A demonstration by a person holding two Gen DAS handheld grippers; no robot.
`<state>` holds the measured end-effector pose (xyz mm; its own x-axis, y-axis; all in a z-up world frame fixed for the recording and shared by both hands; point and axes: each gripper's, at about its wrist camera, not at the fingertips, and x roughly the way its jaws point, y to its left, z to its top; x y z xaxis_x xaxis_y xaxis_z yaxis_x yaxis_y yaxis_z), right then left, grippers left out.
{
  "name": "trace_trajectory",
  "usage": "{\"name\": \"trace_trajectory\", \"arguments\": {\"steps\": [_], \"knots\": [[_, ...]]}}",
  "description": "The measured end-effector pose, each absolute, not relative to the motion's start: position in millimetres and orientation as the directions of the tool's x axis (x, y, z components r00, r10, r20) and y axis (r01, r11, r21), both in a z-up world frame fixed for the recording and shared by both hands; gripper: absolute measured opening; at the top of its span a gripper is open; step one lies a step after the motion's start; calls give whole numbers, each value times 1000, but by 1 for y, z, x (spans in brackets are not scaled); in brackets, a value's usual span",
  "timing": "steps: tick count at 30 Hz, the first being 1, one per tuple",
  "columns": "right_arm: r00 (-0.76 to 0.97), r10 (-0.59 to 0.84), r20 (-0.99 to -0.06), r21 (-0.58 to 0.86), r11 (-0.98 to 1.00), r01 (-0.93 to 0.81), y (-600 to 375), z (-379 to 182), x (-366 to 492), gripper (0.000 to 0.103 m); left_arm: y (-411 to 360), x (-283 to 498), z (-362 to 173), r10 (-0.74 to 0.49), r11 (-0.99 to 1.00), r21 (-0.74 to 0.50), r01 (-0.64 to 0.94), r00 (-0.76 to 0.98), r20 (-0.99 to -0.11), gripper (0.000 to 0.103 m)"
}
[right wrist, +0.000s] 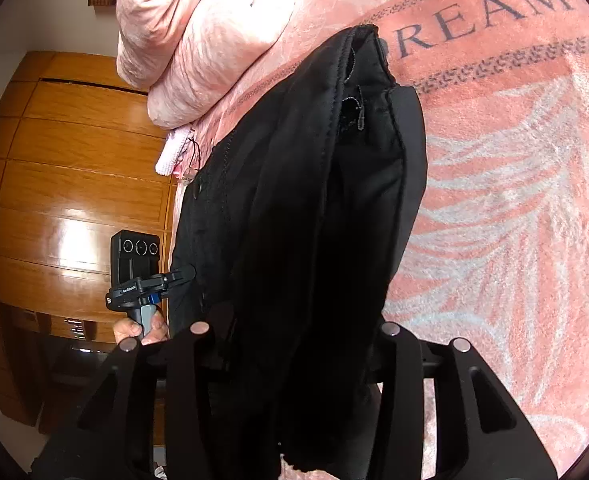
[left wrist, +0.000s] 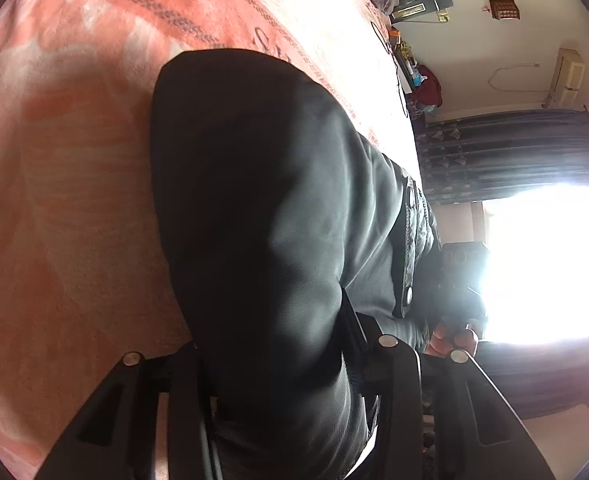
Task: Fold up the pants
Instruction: 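Press the folded pants flat and open both tools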
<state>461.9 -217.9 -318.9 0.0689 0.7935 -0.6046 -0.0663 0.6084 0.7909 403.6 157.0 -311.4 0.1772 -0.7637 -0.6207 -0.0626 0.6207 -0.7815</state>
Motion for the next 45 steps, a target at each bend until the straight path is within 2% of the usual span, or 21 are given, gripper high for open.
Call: {"name": "trace_trajectory", "arguments": {"steps": [1, 3, 4, 5, 6, 9, 13, 15, 18, 21, 23, 25, 27, 30, 34, 36, 38, 39, 41, 43, 45], "knots": [[66, 786, -614, 784, 618, -58, -220, -320, 460, 58, 151, 408, -310, -761, 624, -779, -57, 182, -623, 46], [83, 769, -634, 768, 639, -52, -226, -315, 455, 62, 156, 399, -307, -747, 634, -771, -60, 211, -630, 53], [106, 761, -640, 761, 647, -50, -230, -308, 452, 62, 164, 390, -304, -728, 650, -757, -68, 229, -646, 59], [144, 737, -660, 738, 672, -58, -237, -299, 448, 62, 172, 382, -298, -694, 678, -731, -77, 261, -671, 75], [178, 722, -668, 724, 686, -68, -240, -291, 445, 62, 179, 374, -288, -654, 704, -706, -80, 314, -688, 80], [309, 693, -651, 697, 707, -120, -255, -254, 425, 58, 187, 358, -263, -610, 725, -686, -68, 401, -684, 82], [357, 743, -567, 712, 659, -241, -241, -211, 392, 55, 181, 336, -255, -501, 816, -574, -71, 411, -762, 86], [318, 745, -586, 703, 663, -258, -225, -215, 386, 55, 173, 334, -263, -468, 837, -538, -99, 379, -798, 86], [264, 707, -656, 690, 704, -171, -218, -251, 388, 51, 154, 350, -274, -478, 830, -544, -126, 345, -808, 86], [233, 671, -704, 664, 738, -118, -219, -273, 390, 30, 154, 348, -283, -508, 810, -571, -133, 326, -797, 86], [252, 699, -670, 693, 710, -126, -226, -261, 386, 32, 152, 353, -283, -514, 805, -578, -132, 330, -792, 86], [315, 703, -637, 693, 702, -165, -230, -241, 391, 43, 152, 354, -278, -517, 808, -580, -99, 352, -780, 86], [354, 687, -634, 690, 710, -143, -231, -236, 412, 45, 156, 349, -275, -507, 817, -572, -75, 381, -773, 86], [364, 683, -633, 706, 703, -92, -224, -248, 449, 45, 160, 354, -271, -503, 809, -582, -90, 407, -762, 90], [300, 654, -694, 693, 720, 36, -223, -292, 481, 44, 164, 363, -280, -495, 808, -575, -127, 381, -781, 91], [304, 639, -707, 678, 735, 33, -222, -292, 481, 43, 170, 357, -275, -491, 809, -570, -143, 371, -789, 91], [337, 639, -691, 681, 732, 10, -225, -277, 469, 53, 177, 350, -266, -485, 808, -572, -140, 395, -781, 91], [368, 613, -700, 654, 756, -15, -226, -263, 459, 66, 180, 343, -258, -475, 814, -566, -129, 413, -777, 91], [444, 571, -691, 597, 797, -95, -225, -231, 430, 71, 184, 326, -237, -463, 825, -558, -92, 456, -760, 91], [499, 498, -709, 509, 852, -126, -224, -202, 395, 88, 184, 300, -209, -397, 864, -498, -68, 517, -758, 91], [564, 403, -720, 402, 906, -134, -220, -173, 352, 94, 177, 266, -177, -306, 915, -402, -37, 586, -750, 99]]}}
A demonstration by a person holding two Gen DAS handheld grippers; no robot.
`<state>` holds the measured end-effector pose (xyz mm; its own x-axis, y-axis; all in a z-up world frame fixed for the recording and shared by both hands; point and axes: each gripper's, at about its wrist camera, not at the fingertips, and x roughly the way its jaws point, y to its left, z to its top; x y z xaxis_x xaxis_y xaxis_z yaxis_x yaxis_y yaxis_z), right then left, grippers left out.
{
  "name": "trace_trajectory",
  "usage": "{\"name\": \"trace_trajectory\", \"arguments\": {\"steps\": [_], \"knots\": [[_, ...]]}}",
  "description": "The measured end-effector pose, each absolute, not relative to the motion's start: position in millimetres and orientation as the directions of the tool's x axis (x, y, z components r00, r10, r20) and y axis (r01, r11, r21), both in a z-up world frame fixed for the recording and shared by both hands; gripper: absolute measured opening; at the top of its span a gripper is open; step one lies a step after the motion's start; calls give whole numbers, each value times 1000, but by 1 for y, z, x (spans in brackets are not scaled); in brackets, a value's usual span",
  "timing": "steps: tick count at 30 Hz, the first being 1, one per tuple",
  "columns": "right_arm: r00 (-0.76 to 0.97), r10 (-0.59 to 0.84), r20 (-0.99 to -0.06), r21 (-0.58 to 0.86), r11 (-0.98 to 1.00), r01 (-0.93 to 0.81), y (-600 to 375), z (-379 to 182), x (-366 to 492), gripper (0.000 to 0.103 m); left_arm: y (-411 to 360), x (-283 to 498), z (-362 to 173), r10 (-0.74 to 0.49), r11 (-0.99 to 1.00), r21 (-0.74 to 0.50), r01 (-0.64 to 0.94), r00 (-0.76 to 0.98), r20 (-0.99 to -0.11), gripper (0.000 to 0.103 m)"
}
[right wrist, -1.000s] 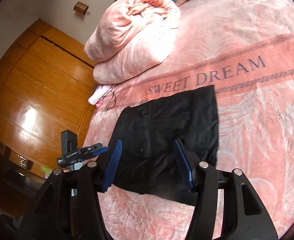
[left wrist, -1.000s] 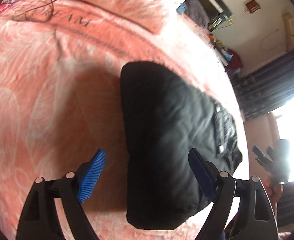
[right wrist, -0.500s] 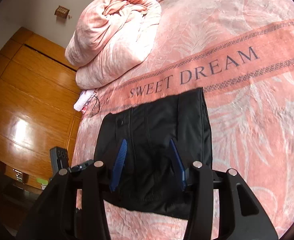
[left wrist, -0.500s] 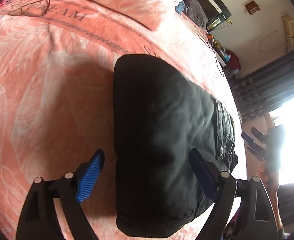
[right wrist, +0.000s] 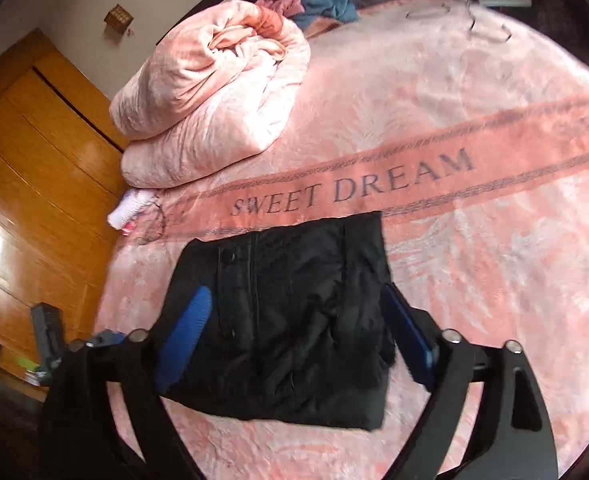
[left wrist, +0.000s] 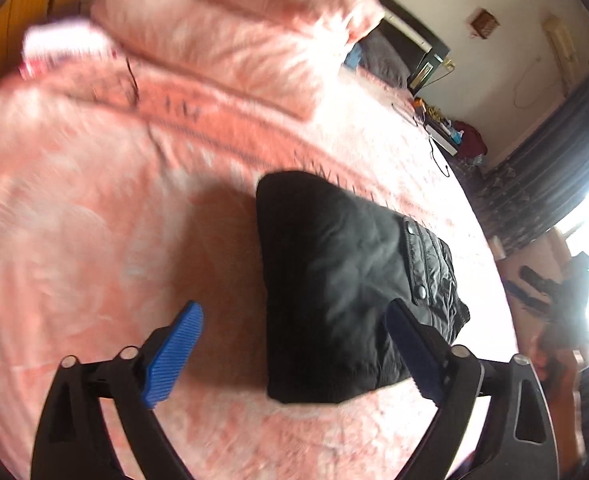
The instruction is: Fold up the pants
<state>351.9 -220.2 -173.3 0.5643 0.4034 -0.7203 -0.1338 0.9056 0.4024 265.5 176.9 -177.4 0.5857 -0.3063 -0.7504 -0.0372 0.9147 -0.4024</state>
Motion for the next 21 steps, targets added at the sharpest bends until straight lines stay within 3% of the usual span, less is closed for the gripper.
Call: {"name": "trace_trajectory", "arguments": {"steps": [3, 6, 15, 21], "knots": [[620, 292, -728, 288, 951, -109, -213, -145, 288, 99, 163, 217, -144, -212, 959, -283, -6, 647, -733, 99], [648, 173, -741, 177, 982, -60, -205, -122, 228, 100, 150, 175, -118, -186, 971, -240, 5, 649, -737, 99], [745, 132, -654, 118, 990, -72, -188, -61, 84, 100, 115, 60, -45, -151, 984, -170, 48, 735, -661, 99], [782, 54, -621, 0, 998, -69, -167, -35, 19, 100, 86, -2, -21, -74, 994, -106, 3, 740, -669, 99]]}}
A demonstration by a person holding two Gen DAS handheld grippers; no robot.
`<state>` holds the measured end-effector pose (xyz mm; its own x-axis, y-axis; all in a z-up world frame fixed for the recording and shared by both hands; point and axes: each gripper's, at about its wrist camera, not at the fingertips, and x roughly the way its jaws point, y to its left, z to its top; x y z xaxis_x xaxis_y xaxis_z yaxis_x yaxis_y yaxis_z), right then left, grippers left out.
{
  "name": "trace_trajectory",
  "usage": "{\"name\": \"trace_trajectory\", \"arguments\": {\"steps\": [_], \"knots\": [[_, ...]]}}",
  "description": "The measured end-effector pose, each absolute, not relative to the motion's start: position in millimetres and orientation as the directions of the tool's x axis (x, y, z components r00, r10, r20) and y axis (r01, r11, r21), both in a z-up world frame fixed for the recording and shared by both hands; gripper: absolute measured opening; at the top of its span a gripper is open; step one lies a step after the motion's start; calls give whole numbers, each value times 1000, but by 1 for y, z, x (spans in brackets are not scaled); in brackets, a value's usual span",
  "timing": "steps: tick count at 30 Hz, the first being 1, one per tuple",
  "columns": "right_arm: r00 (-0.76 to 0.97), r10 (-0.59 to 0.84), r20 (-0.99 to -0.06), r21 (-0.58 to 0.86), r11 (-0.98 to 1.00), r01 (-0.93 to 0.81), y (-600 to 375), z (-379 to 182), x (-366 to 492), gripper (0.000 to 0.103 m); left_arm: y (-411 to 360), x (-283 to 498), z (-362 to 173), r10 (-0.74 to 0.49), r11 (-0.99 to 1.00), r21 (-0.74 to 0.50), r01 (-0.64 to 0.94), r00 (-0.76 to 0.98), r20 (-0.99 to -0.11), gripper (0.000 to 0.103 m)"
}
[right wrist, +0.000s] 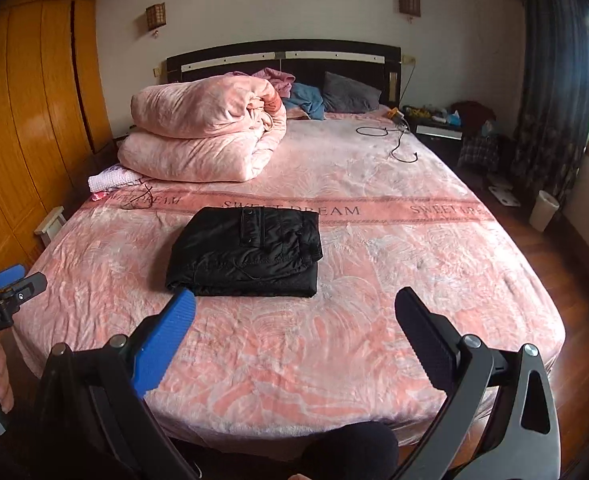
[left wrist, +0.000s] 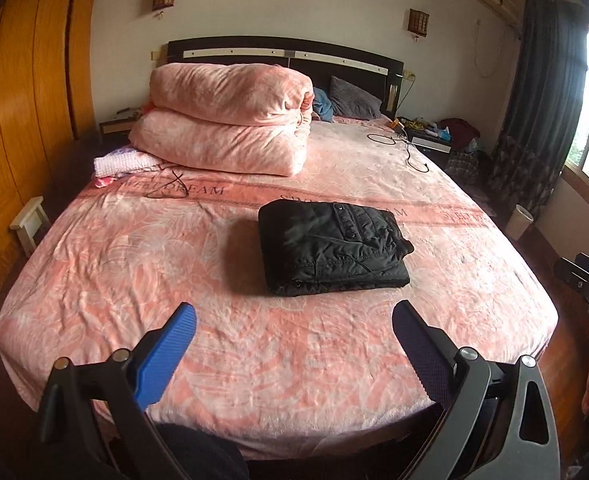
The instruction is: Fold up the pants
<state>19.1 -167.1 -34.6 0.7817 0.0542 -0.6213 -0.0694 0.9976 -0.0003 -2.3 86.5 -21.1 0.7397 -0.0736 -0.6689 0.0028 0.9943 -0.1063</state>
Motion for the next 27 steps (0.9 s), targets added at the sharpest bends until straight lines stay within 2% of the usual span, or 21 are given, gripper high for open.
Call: {"name": "trace_trajectory", "arguments": {"steps": [3, 7, 14, 27], "knots": [[793, 71, -605, 9, 997, -82, -161, -27, -6, 100, 79, -24, -20, -35, 996, -82, -30, 725, -688, 99], [814, 78, -576, -2, 995, -97, -151, -16, -32, 100, 69, -55, -15, 16, 997, -46, -63, 746, -666, 99], [825, 110, -555, 5, 992, -129, -139, -9, -50, 100, 58, -92, 5, 7, 996, -65, -58, 797, -604, 99], [813, 142, -565, 30, 988, -152, -129, -14, -45, 100, 67, -86, 3, 1, 992, -99, -77, 795, -606, 99]]}}
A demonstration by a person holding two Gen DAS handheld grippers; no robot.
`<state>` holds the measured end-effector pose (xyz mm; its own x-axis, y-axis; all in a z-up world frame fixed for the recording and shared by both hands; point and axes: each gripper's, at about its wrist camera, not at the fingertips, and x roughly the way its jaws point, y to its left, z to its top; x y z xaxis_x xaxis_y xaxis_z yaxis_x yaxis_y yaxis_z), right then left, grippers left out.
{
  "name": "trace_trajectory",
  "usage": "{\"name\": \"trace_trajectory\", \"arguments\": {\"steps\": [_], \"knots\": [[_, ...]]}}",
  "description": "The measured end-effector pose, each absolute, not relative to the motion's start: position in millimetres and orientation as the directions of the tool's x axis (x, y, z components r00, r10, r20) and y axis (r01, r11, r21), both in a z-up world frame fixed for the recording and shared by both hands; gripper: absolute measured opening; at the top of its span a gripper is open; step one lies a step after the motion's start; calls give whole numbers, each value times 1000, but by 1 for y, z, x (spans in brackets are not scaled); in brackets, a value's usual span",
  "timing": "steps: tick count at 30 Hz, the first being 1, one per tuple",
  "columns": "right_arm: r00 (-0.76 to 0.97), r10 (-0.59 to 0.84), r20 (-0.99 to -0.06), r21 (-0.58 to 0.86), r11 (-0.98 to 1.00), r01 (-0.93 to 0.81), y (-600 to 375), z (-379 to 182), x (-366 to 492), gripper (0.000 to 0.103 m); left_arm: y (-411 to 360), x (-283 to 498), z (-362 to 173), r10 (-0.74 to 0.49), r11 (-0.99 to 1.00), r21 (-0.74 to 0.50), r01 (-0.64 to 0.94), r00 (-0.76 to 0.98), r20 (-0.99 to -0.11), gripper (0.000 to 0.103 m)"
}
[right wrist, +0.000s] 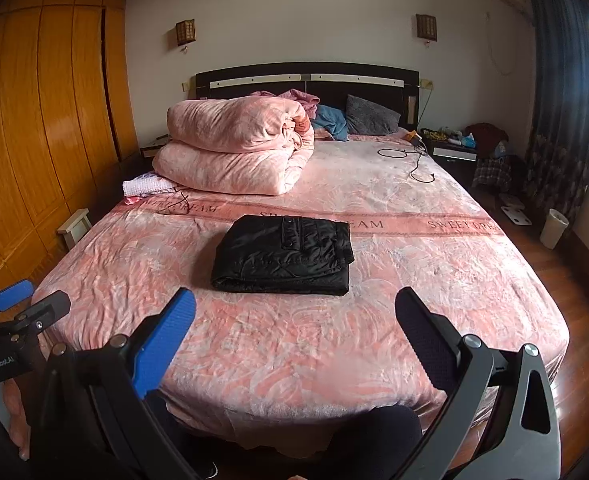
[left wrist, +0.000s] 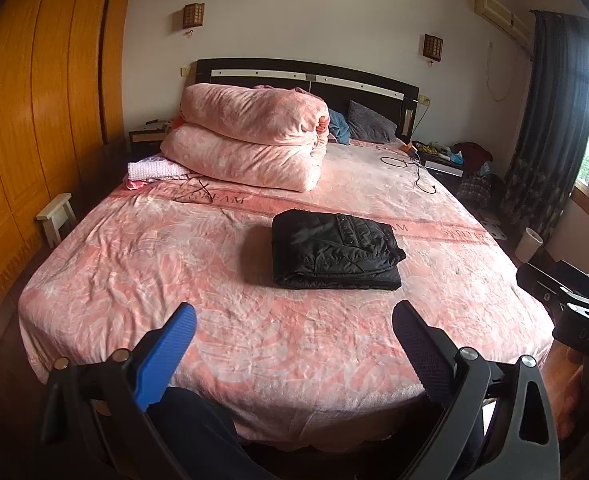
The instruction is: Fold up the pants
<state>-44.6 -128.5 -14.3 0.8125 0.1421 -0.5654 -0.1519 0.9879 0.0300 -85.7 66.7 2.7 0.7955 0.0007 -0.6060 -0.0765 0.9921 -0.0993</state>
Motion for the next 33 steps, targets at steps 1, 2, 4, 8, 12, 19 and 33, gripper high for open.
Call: {"name": "trace_trajectory", "arguments": {"steps": [1, 2, 4, 8, 12, 19, 33], "knots": [[813, 143, -564, 31, 988, -152, -128, -14, -43, 100, 68, -83, 2, 4, 992, -97, -79, 794, -608, 99], [813, 143, -564, 32, 988, -152, -129, -14, -41, 100, 68, -80, 2, 8, 992, -95, -82, 793, -610, 99], [810, 145, -568, 32, 987, -155, -129, -16, -35, 100, 69, -76, 2, 9, 992, -94, -84, 792, -610, 99], [805, 149, -574, 30, 986, -161, -128, -19, -26, 100, 64, -69, 3, 0, 994, -85, -67, 787, -617, 99], [802, 162, -575, 31, 984, -176, -126, -20, -20, 100, 62, -62, 2, -3, 994, -89, -68, 779, -627, 99], [796, 164, -582, 31, 983, -180, -124, -24, -12, 100, 64, -56, 3, -13, 993, -102, -66, 778, -628, 99], [774, 168, -611, 38, 982, -183, -124, -41, 0, 100, 67, -41, -7, -5, 991, -103, -85, 746, -666, 99]]}}
